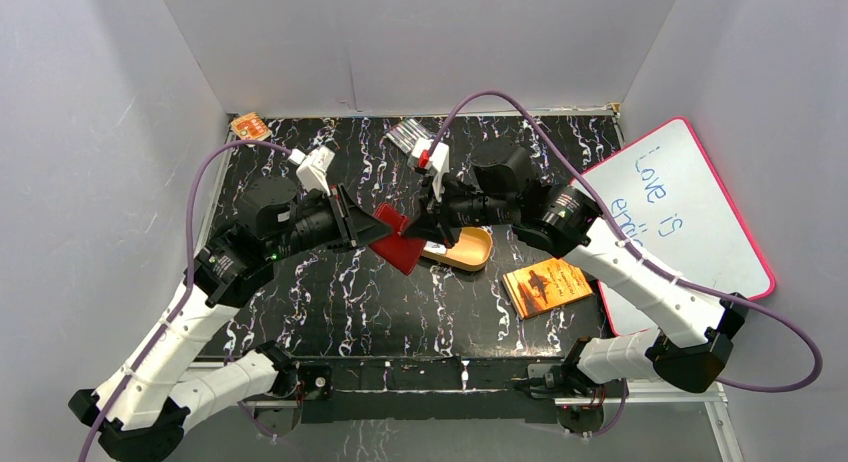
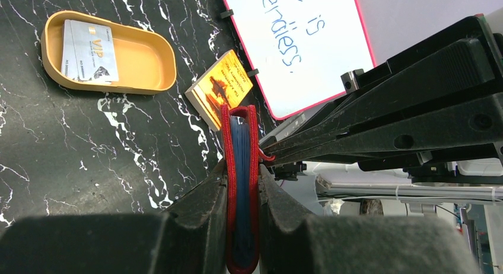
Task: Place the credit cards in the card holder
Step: Close the card holder at the center of the board.
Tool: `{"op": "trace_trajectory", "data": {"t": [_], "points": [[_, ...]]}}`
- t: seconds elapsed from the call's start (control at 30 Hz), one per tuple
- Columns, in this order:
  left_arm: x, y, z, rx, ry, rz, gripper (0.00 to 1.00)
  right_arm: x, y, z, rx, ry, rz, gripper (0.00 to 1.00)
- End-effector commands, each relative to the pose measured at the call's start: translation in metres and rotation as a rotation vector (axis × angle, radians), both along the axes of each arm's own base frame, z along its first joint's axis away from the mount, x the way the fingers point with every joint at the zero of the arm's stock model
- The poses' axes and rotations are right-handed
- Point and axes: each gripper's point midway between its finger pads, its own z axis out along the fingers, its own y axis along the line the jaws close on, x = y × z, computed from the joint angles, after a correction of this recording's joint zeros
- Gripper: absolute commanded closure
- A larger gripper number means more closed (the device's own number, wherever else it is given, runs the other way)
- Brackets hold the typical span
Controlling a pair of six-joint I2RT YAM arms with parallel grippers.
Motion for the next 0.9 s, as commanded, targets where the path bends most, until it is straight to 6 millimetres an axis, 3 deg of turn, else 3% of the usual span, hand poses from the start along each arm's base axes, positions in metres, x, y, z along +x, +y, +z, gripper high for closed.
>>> {"op": "trace_trajectory", "data": {"t": [0.0, 0.33, 0.87], "points": [[-0.004, -0.001, 0.023, -0.068, -0.056, -0.016, 1.00, -0.007, 0.005, 0.026, 0.087, -0.011, 0.020, 1.00], [-0.005, 0.002, 0.019, -0.062, -0.051, -0.001, 1.00, -0.011, 0.006, 0.031, 0.109, 0.005, 0.027, 1.00], [-0.007, 0.004, 0.029, -0.085, -0.069, -0.001, 1.00, -0.014, 0.011, 0.018, 0.085, 0.046, 0.050, 1.00]]}}
